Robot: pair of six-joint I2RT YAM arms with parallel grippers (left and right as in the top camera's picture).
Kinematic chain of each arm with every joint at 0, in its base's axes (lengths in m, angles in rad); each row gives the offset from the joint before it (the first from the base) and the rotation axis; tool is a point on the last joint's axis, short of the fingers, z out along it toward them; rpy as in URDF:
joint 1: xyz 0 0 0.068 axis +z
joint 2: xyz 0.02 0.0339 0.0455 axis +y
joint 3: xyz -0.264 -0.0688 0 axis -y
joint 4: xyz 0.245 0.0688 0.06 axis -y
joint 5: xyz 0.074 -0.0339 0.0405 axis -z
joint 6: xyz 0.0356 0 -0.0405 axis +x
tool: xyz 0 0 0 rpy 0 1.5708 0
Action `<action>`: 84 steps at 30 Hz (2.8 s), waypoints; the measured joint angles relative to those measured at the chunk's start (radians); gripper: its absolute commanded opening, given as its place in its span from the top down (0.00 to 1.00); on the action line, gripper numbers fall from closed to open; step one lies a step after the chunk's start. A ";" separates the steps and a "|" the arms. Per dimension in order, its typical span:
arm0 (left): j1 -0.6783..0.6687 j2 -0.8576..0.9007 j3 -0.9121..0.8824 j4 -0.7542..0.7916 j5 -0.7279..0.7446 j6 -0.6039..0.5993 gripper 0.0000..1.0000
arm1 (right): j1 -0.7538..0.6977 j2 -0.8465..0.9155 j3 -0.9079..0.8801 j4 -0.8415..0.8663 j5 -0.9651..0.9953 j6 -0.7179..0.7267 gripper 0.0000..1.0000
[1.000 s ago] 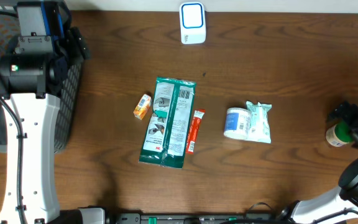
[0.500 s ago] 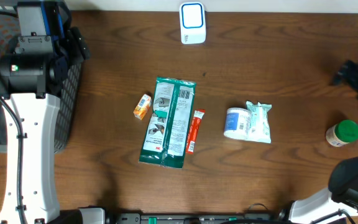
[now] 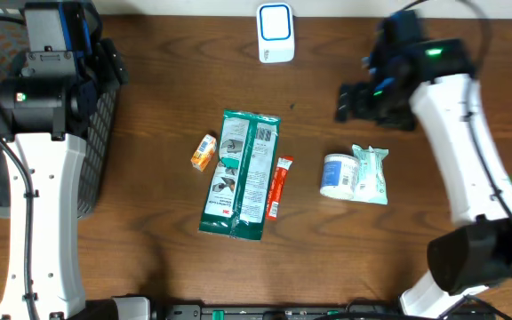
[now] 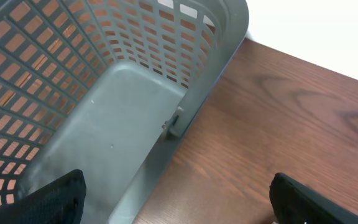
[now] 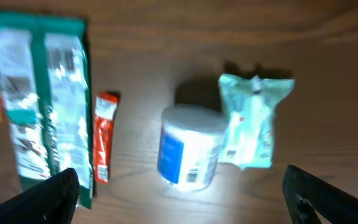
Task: Scan the item barcode
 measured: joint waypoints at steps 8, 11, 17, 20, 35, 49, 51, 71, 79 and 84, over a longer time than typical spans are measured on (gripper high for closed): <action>0.000 0.000 0.000 0.000 0.000 0.000 0.10 | 0.095 0.034 -0.223 0.168 0.055 0.063 0.01; 0.000 0.000 0.000 0.000 0.000 0.000 0.10 | 0.092 0.034 -0.301 0.222 0.050 0.073 0.01; 0.000 0.000 0.000 0.000 0.000 0.000 0.10 | 0.084 0.034 -0.390 0.304 0.047 0.096 0.01; 0.000 0.000 0.000 0.000 0.000 0.000 0.10 | 0.084 0.034 -0.432 0.348 0.064 0.119 0.01; 0.000 0.000 0.000 0.000 0.000 0.000 0.10 | 0.080 0.034 -0.588 0.565 0.080 0.174 0.01; 0.000 0.000 0.000 0.000 0.000 0.000 0.10 | 0.077 0.034 -0.557 0.527 0.039 0.181 0.17; 0.000 0.000 0.000 0.000 0.000 0.000 0.10 | 0.077 0.034 -0.557 0.526 0.038 0.182 0.19; 0.000 0.000 0.000 0.000 0.000 0.000 0.10 | 0.077 0.034 -0.533 0.539 -0.018 0.180 0.37; 0.000 0.000 0.000 0.000 0.000 0.000 0.10 | 0.077 -0.061 -0.489 0.541 -0.051 0.093 0.41; 0.000 0.000 0.000 0.000 0.000 0.000 0.10 | 0.086 -0.163 -0.484 0.541 -0.038 0.024 0.39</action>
